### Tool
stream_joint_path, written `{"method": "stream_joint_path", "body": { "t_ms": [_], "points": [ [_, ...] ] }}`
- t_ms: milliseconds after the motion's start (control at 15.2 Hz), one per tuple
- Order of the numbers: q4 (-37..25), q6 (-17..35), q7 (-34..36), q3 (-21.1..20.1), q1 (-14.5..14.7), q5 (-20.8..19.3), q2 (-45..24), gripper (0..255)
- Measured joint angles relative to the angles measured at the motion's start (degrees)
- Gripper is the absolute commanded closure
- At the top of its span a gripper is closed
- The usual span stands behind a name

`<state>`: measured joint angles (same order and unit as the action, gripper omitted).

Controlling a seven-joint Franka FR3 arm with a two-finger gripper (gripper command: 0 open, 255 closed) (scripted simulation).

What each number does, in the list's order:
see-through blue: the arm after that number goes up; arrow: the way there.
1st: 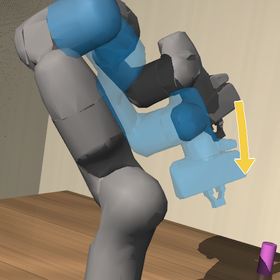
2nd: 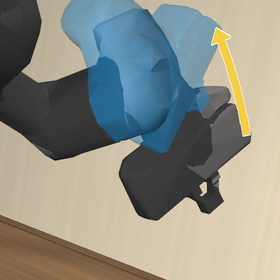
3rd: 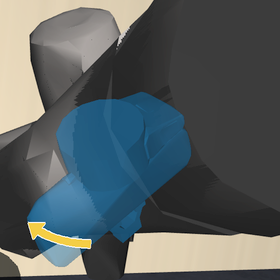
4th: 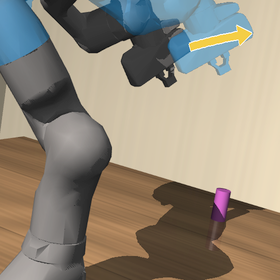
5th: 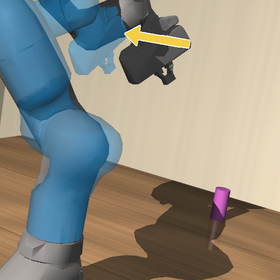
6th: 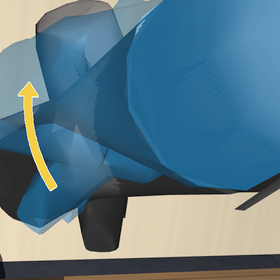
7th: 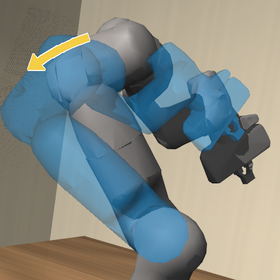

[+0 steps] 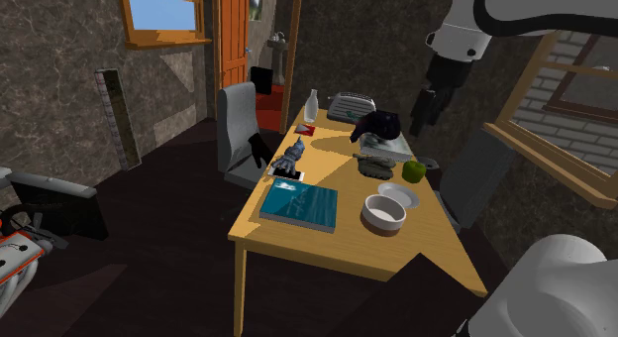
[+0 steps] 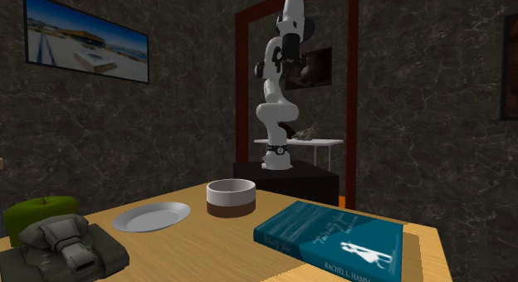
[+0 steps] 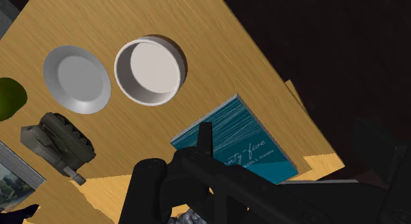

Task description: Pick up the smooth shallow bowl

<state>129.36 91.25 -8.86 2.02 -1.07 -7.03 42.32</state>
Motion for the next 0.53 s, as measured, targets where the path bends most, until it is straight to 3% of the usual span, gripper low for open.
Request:
{"method": "stream_joint_path", "body": {
  "t_ms": [198,528],
  "points": [
    [1.81,2.04,-0.48,0.82,-0.23,-0.33,-0.30,0],
    [8.10,10.45,-2.27,4.01,-1.20,-1.61,-2.68,0]
  ]
}}
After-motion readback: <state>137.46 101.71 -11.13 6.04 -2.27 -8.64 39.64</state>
